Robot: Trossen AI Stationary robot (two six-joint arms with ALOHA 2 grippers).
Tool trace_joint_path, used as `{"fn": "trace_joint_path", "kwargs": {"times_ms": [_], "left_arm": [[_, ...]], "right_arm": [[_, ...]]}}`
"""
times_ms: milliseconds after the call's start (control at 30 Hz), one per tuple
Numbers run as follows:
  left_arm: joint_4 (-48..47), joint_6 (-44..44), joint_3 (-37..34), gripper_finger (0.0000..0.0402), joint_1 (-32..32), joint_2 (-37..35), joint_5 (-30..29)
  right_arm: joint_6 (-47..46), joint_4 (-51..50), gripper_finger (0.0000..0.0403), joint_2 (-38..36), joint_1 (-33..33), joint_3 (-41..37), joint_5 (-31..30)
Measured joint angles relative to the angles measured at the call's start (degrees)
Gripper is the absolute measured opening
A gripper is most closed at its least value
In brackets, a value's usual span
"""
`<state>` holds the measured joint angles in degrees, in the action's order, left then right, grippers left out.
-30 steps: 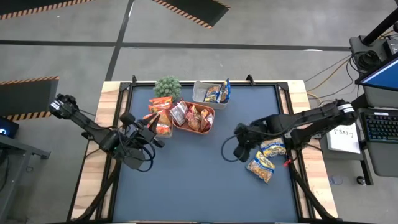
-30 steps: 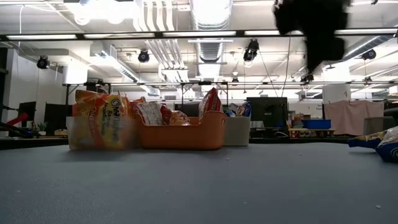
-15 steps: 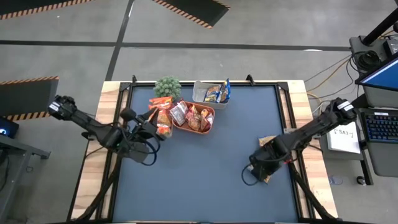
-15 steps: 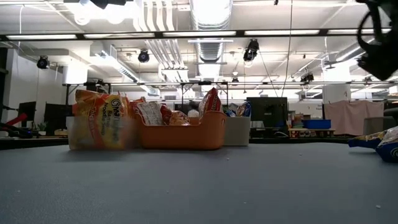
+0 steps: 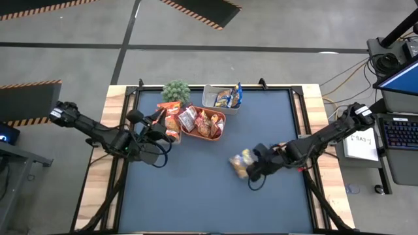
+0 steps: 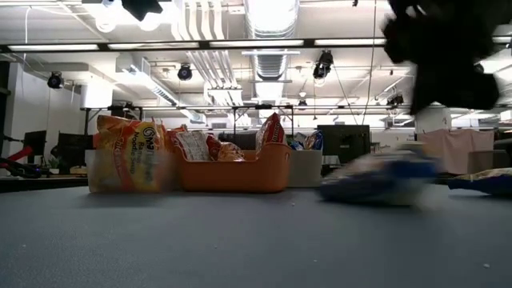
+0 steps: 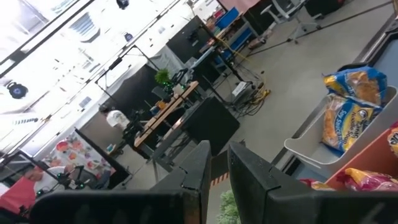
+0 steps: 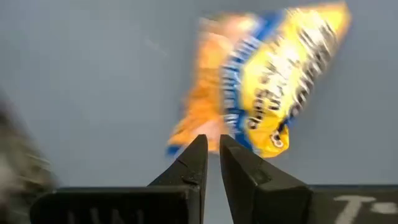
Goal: Sort Maruchan noodles
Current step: Put the blue noodle pack into the gray bin
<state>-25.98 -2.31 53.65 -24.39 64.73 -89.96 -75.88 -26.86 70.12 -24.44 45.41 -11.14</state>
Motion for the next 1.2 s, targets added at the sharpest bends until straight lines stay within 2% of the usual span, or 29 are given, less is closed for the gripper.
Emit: {"fn": "trace_joint_path", "kwargs": {"times_ms": [100,167,233,300,500,600,667,800,900,1067,1200], "left_arm": [[0.01,-0.01,0.01,0.0039,0.03,0.00,1.26],[0.01,-0.08,0.01,0.0039,0.03,0.00,3.38],[-0.02,-0.23,0.01,0.0039,0.03,0.00,8.11],[0.01,-0.77,0.00,0.0039,0.08,0.00,16.07],[0.94,-3.29,-0.02,0.0039,0.23,1.60,46.54],[3.89,-5.49,-0.07,0.0039,0.22,4.18,55.08],[7.38,-8.26,-0.09,0.0039,0.21,6.53,56.31],[17.31,-16.19,-0.11,0.0039,0.29,11.75,56.17],[21.94,-18.81,-0.11,0.0039,0.33,14.32,56.15],[23.21,-14.50,-0.16,0.0039,0.53,15.26,56.06],[23.38,-9.77,-0.37,0.0039,0.51,15.21,56.05]], "right_arm": [[7.66,7.35,0.0033,-1.22,2.30,1.06,-0.99],[10.77,7.28,0.0033,-2.01,3.62,1.94,-0.24],[12.36,6.07,0.0033,-2.55,4.66,2.06,0.61],[13.20,5.04,0.0033,-2.64,5.44,1.81,0.70],[15.23,3.31,0.0033,-1.77,6.98,-0.69,0.79],[16.95,4.52,0.0033,-1.38,7.31,-2.27,0.22],[20.35,8.76,0.0033,-1.19,7.24,-3.94,-1.03],[31.80,25.51,0.0033,-0.61,7.23,-8.24,-1.79],[42.25,35.78,0.0033,0.34,7.23,-12.13,-4.19],[55.78,49.07,0.0033,4.21,7.23,-18.32,-5.57],[59.33,55.80,0.0033,10.39,7.18,-21.21,-3.86]]}}
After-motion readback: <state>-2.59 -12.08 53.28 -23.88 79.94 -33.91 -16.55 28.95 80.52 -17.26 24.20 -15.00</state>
